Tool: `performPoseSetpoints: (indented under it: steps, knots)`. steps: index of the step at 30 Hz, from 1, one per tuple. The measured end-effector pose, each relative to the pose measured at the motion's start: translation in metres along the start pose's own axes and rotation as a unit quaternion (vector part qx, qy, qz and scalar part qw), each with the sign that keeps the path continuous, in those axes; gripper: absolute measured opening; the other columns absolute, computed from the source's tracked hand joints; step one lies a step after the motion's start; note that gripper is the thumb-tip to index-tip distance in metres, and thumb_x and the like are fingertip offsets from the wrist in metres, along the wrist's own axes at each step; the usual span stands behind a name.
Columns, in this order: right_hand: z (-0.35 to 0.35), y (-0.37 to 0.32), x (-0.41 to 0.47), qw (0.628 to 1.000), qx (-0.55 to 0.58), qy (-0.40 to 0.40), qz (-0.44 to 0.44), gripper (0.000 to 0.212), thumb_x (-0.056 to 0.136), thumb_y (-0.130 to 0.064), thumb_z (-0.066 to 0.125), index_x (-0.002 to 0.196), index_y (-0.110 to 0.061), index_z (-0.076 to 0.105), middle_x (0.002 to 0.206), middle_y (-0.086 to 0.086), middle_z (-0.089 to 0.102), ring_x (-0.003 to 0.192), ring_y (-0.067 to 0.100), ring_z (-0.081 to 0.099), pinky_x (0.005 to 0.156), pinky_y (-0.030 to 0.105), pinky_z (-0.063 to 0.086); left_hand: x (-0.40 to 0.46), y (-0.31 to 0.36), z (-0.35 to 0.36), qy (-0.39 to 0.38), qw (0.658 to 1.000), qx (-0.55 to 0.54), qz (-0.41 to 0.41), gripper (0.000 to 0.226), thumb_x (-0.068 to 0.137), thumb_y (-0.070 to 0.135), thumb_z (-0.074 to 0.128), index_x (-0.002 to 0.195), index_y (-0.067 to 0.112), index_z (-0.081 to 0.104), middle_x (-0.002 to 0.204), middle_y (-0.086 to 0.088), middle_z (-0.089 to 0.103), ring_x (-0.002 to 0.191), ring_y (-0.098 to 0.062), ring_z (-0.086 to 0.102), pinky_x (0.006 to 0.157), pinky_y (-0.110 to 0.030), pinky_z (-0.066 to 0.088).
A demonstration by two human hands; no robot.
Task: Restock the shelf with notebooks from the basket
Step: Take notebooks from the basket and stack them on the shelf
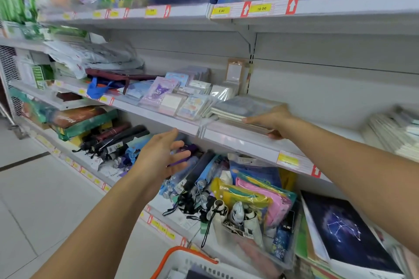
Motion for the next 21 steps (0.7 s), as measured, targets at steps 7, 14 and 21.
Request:
performPoseSetpoints:
  steps: [7, 14, 21]
  knots:
    - [0.014, 0.003, 0.010, 0.948, -0.270, 0.060, -0.158, 0.081, 0.068, -0.094, 0.045, 0.082, -0.016, 0.057, 0.107, 0.009, 0.072, 0.087, 0.028, 0.068, 0.065, 0.029, 0.048, 0.001, -0.010, -0.001, 0.021, 0.999, 0.039, -0.015, 0.019, 0.096, 0.042, 0.057, 0.108, 0.027, 0.058, 0.116, -0.002, 0.065, 0.091, -0.022, 0.072, 0.067, -0.034, 0.058]
    - [0.001, -0.004, 0.031, 0.940, -0.318, 0.028, -0.121, 0.095, 0.074, -0.091, 0.043, 0.122, -0.011, 0.062, 0.114, 0.010, 0.070, 0.098, 0.027, 0.068, 0.077, 0.033, 0.051, -0.001, -0.013, 0.003, 0.014, 0.998, 0.058, -0.024, 0.016, 0.097, 0.043, 0.055, 0.103, 0.029, 0.058, 0.114, -0.001, 0.065, 0.089, -0.020, 0.073, 0.064, -0.033, 0.058]
    - [-0.015, 0.011, 0.051, 0.886, -0.414, 0.047, -0.201, 0.088, 0.079, -0.090, 0.029, 0.119, -0.019, 0.064, 0.119, 0.006, 0.065, 0.100, 0.025, 0.057, 0.075, 0.033, 0.044, -0.003, -0.017, 0.008, 0.012, 0.996, 0.082, -0.043, 0.019, 0.096, 0.041, 0.057, 0.105, 0.025, 0.059, 0.112, -0.002, 0.066, 0.089, -0.021, 0.073, 0.063, -0.032, 0.060]
Point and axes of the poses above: each hand's wrist, its own x-axis towards the middle knuckle, its own z-axis out of the palm, y = z × x, the point moved 1 cm from there along x, towards the middle knuckle
